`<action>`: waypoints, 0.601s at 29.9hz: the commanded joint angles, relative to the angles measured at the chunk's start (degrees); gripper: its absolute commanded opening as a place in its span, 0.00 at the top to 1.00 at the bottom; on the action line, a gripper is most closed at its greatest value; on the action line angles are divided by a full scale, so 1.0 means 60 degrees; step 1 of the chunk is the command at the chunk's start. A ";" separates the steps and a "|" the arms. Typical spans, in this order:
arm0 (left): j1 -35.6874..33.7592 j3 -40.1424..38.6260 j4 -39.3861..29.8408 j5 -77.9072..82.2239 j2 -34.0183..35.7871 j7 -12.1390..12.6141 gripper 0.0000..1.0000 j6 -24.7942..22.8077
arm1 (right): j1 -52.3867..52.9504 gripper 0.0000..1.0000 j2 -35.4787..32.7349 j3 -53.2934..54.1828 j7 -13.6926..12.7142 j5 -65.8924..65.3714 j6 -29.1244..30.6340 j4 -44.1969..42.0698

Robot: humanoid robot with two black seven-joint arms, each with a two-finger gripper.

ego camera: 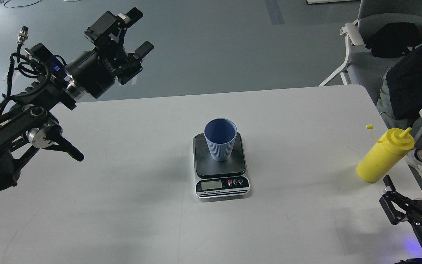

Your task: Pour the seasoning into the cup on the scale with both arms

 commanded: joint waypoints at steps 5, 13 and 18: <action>-0.0030 -0.0112 0.0001 0.0000 -0.0080 0.0000 0.02 0.0000 | 0.0091 0.03 -0.1307 0.1025 0.0022 0.0054 -0.0001 0.1182; -0.0030 -0.0185 -0.0028 -0.0029 -0.0051 0.0000 0.02 -0.0015 | 0.1319 0.04 -0.2291 0.1685 0.0008 0.0054 -0.0001 0.2282; -0.0030 -0.0215 -0.0028 -0.0029 -0.0036 0.0000 0.02 -0.0015 | 0.2899 0.04 -0.2934 0.1685 0.0008 -0.0077 -0.0001 0.2269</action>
